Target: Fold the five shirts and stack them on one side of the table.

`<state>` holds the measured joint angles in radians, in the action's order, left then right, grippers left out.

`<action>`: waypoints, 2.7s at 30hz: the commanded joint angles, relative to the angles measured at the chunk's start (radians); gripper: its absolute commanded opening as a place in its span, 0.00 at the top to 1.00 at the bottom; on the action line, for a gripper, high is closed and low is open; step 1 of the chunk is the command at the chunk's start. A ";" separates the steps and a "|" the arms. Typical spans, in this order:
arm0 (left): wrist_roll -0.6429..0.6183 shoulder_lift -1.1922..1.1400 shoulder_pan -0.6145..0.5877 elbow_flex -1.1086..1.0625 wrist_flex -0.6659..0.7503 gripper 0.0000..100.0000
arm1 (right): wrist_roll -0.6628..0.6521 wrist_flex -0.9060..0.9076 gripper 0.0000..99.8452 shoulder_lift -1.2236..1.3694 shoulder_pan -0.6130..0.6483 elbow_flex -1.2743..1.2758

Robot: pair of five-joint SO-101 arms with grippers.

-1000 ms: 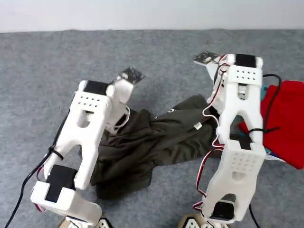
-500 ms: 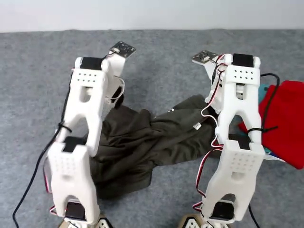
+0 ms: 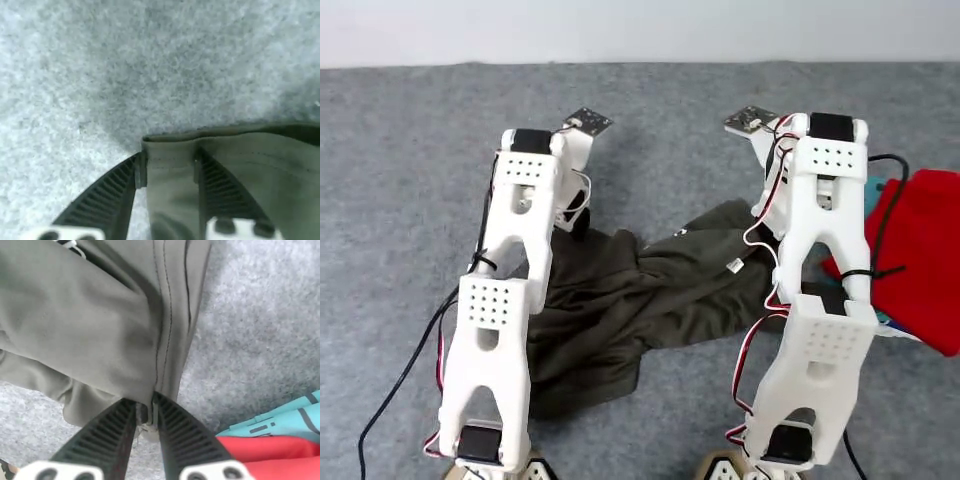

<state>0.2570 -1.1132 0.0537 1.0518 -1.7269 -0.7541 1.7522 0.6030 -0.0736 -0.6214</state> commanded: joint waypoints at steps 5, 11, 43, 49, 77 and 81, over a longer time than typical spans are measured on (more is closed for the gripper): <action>-0.002 -0.028 -0.012 0.054 -0.028 0.84 | 0.009 0.039 0.99 -0.013 0.001 -0.052; 0.006 -0.029 0.025 0.022 -0.028 0.97 | 0.009 0.039 0.99 -0.019 0.002 -0.052; 0.054 1.175 -0.097 -0.013 0.250 0.99 | -0.098 -0.277 0.99 -0.829 -0.001 -0.058; 0.087 1.370 -0.095 -0.015 0.347 0.99 | -0.181 -0.394 0.99 -1.007 -0.002 -0.058; 0.270 1.671 -0.161 -0.025 0.315 0.99 | -0.358 -0.220 0.99 -1.391 -0.236 0.149; 0.270 1.539 -0.160 -0.038 0.221 0.99 | -0.358 -0.229 0.99 -1.365 -0.194 0.361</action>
<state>0.5209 0.5378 -0.0997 1.0303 -1.4553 -1.1040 1.5267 -0.8408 -0.2915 -0.4005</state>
